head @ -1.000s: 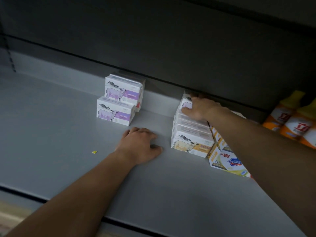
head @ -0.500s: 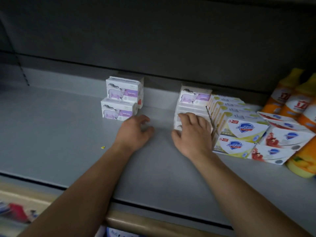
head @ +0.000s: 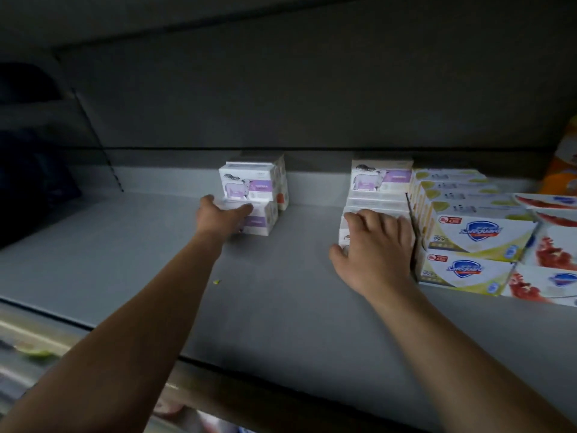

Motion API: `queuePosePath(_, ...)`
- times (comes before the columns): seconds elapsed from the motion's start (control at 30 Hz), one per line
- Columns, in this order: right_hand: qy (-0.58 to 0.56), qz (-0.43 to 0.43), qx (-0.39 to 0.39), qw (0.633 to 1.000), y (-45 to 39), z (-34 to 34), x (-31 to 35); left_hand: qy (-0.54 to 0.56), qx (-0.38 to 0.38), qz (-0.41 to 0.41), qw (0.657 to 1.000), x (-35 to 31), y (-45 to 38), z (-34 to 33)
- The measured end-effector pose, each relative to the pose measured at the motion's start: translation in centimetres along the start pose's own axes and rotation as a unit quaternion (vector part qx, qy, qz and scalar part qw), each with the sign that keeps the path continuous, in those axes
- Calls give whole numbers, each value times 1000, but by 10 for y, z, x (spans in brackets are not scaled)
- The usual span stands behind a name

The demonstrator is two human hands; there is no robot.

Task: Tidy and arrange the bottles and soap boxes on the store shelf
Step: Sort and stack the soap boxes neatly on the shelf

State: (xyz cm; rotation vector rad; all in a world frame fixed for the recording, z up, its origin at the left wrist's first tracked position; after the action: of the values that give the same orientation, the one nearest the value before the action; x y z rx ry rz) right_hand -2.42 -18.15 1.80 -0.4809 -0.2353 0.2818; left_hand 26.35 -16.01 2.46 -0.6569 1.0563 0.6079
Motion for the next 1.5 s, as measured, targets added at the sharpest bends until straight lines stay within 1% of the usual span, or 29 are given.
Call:
queuePosePath(0.07, -2, 5, -4, 1000, 1, 1, -1, 32, 36, 24, 999, 4, -8, -7)
queuePosePath(0.2, -6, 7, -12, 1000, 0, 2, -2, 11, 54, 18, 998, 12, -23, -13)
queuePosePath(0.27, -9, 6, -18, 1000, 0, 2, -2, -23, 42, 6, 999, 15, -25, -11)
queuePosePath(0.37, -17, 2, -30, 999, 1, 4, -2, -123, 15, -27, 992, 15, -19, -4)
queuePosePath(0.47, -23, 2, -21, 1000, 1, 5, -1, -158, 12, -40, 987, 18, -6, 3)
queuePosePath(0.53, -20, 4, -12, 1000, 1, 5, -2, -156, 4, -68, 985, 15, 6, 9)
queuePosePath(0.67, -21, 7, 4, 1000, 1, 8, -1, -150, -3, -171, 974, -8, 36, 16)
queuePosePath(0.73, -45, 18, -8, 999, 0, 13, 1, -100, 20, -196, 975, -22, 51, 12)
queuePosePath(0.77, -81, 30, -21, 996, 0, 16, 2, -50, 35, -187, 980, -28, 58, 8)
queuePosePath(0.83, -192, 70, -42, 978, 1, 23, 6, 90, 81, -118, 986, -34, 70, -1)
queuePosePath(0.9, -275, 119, -22, 954, 4, 26, 11, 215, 144, -38, 965, -35, 82, -13)
queuePosePath(0.93, -303, 134, -5, 944, 5, 26, 12, 254, 172, -14, 952, -34, 86, -18)
queuePosePath(1.0, -363, 147, 22, 920, 5, 27, 11, 323, 214, 12, 922, -33, 93, -26)
queuePosePath(1.07, -412, 152, 34, 898, 3, 29, 7, 378, 240, 34, 893, -31, 99, -30)
queuePosePath(1.17, -461, 138, 88, 872, 3, 32, 2, 411, 285, 52, 864, -30, 105, -30)
queuePosePath(1.2, -472, 128, 101, 866, 4, 32, 2, 409, 298, 60, 861, -30, 107, -29)
queuePosePath(1.27, -493, 109, 98, 858, 7, 34, 4, 386, 311, 85, 864, -29, 111, -28)
queuePosePath(1.33, -511, 78, 74, 853, 8, 34, 3, 373, 326, 93, 864, -31, 114, -28)
queuePosePath(1.4, -510, 31, 47, 858, 6, 34, -1, 367, 349, 75, 859, -33, 116, -31)
queuePosePath(1.5, -472, -22, 37, 880, 4, 32, -9, 329, 371, 43, 868, -32, 119, -35)
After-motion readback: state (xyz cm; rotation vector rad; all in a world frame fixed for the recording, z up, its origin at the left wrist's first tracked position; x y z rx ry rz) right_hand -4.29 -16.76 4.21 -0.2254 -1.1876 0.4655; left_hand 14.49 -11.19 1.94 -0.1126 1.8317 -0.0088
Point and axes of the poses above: each hand's wrist, its own y-axis away from the middle knuckle, its own z-axis out of the back of the hand, x = y × z, the point moved 4 cm from there along -y, towards the middle knuckle, and after that the axes turned 5 degrees about -z, right-handed, at the moved point
